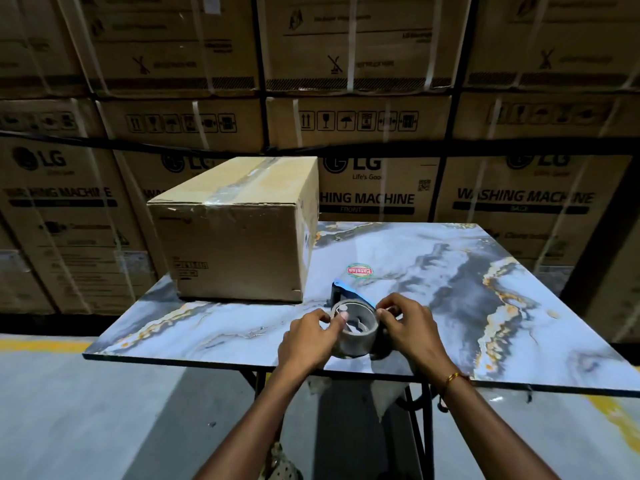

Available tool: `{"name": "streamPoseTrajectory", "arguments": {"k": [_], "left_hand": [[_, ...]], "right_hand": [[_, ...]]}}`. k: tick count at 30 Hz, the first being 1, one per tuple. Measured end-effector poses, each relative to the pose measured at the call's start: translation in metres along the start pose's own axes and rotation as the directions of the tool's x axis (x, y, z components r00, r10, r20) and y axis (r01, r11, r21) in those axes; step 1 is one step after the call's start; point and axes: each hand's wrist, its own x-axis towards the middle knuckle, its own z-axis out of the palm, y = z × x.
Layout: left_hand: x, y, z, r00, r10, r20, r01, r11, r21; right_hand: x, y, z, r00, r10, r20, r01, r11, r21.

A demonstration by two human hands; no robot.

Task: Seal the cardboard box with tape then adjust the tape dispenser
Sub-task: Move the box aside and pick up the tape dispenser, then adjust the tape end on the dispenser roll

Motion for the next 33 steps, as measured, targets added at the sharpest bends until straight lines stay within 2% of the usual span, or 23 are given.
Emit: {"name": "streamPoseTrajectory", "arguments": {"k": [3, 8, 13, 19, 27, 33], "left_hand": [[-0.001, 0.006, 0.0, 0.998, 0.037, -0.057, -0.038, 0.999, -0.019], [0.002, 0.027, -0.003, 0.979, 0.177, -0.101, -0.184, 0.981, -0.062], [0.009, 0.042, -0.003, 0.928, 0.362, -0.093, -0.347, 0.927, 0.141], [0.003, 0.034, 0.008, 0.913, 0.407, -0.036, -0.392, 0.898, 0.2], [-0.005, 0.041, 0.02, 0.9, 0.428, -0.083, -0.374, 0.857, 0.355], [0.015, 0.011, -0.005, 0.885, 0.449, -0.122, -0.369, 0.837, 0.404]], "right_hand": [[0.0, 0.0, 0.004, 0.999, 0.048, -0.005, -0.047, 0.995, 0.093], [-0.003, 0.001, 0.007, 0.989, 0.148, 0.013, -0.148, 0.975, 0.165], [-0.013, 0.01, 0.008, 0.99, 0.129, 0.057, -0.135, 0.985, 0.105], [-0.014, 0.023, -0.011, 0.993, 0.108, 0.054, -0.111, 0.992, 0.055], [-0.006, 0.036, -0.02, 0.996, 0.089, 0.004, -0.089, 0.989, 0.115], [0.001, 0.041, -0.015, 0.997, 0.058, -0.04, -0.057, 0.998, 0.039]]}}
